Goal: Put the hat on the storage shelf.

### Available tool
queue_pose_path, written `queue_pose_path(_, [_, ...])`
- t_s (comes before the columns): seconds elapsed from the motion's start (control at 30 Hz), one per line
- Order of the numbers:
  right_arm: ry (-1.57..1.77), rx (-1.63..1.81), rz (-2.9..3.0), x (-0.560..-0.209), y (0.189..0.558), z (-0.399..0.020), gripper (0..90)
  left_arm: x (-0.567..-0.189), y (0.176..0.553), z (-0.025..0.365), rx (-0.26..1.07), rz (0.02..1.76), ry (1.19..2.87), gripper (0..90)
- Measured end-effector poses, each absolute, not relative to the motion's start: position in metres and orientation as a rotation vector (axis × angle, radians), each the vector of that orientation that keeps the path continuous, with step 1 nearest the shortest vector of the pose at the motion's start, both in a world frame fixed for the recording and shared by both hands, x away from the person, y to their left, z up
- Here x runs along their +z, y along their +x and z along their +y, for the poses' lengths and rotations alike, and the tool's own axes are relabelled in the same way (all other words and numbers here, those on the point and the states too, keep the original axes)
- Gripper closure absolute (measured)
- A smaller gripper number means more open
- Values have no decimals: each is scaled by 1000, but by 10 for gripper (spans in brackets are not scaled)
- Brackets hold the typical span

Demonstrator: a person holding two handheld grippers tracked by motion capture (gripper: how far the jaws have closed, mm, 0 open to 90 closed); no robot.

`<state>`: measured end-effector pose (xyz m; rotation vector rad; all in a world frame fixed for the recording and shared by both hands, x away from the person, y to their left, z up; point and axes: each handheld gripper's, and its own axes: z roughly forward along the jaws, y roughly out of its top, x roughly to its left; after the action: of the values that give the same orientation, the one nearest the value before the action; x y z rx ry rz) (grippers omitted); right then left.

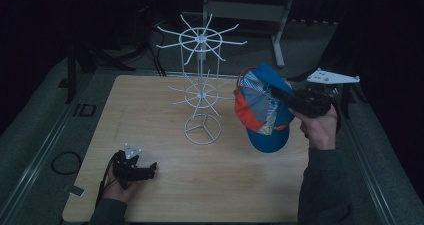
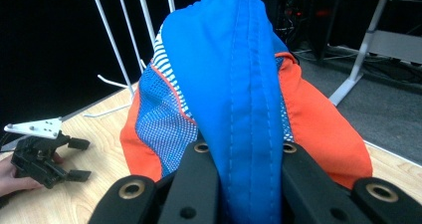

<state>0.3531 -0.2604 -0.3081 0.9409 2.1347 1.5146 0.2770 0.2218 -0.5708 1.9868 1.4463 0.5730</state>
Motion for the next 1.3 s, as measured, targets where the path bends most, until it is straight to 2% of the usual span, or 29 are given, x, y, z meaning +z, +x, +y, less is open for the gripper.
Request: queue_pose_path(1.3, [891, 1614, 2053, -285, 347, -261, 873, -571, 277, 222, 574, 1444, 1988, 31])
